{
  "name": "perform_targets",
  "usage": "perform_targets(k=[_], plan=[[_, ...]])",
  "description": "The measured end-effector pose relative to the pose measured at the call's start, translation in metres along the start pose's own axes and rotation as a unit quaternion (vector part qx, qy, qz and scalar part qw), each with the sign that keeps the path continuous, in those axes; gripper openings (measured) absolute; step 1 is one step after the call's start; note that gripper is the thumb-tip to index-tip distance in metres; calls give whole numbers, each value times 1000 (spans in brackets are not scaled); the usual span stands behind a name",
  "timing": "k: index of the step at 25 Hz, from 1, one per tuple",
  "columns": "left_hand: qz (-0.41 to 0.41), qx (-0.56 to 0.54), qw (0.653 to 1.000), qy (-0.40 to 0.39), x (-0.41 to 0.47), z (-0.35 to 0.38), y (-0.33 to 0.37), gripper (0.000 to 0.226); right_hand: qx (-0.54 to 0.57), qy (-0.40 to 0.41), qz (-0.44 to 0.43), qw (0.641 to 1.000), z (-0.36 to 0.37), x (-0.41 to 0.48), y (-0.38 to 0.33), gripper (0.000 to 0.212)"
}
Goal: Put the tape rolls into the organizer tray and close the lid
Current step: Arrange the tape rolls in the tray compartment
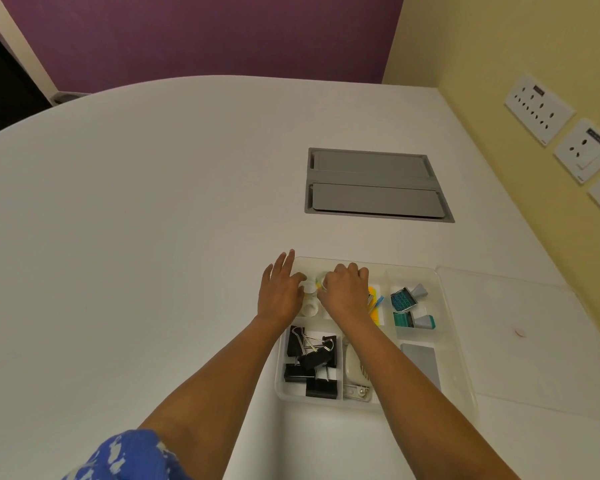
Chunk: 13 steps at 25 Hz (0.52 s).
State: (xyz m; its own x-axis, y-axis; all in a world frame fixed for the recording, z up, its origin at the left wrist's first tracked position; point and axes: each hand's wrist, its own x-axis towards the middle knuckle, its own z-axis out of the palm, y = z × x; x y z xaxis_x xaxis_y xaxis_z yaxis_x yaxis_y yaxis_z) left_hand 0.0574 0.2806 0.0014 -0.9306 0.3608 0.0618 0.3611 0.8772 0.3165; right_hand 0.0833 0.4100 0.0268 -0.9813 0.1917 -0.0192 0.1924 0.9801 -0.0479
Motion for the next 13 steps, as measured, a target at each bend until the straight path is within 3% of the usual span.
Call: perform_targets(k=[4,13], plan=[[21,24,999,-11,5,-3,10,28,-1,30,-25,999,-6,-6,5,30],[32,57,996,-62,-1,-7,14,31,-51,10,-56,997,-5,-4,5,25]])
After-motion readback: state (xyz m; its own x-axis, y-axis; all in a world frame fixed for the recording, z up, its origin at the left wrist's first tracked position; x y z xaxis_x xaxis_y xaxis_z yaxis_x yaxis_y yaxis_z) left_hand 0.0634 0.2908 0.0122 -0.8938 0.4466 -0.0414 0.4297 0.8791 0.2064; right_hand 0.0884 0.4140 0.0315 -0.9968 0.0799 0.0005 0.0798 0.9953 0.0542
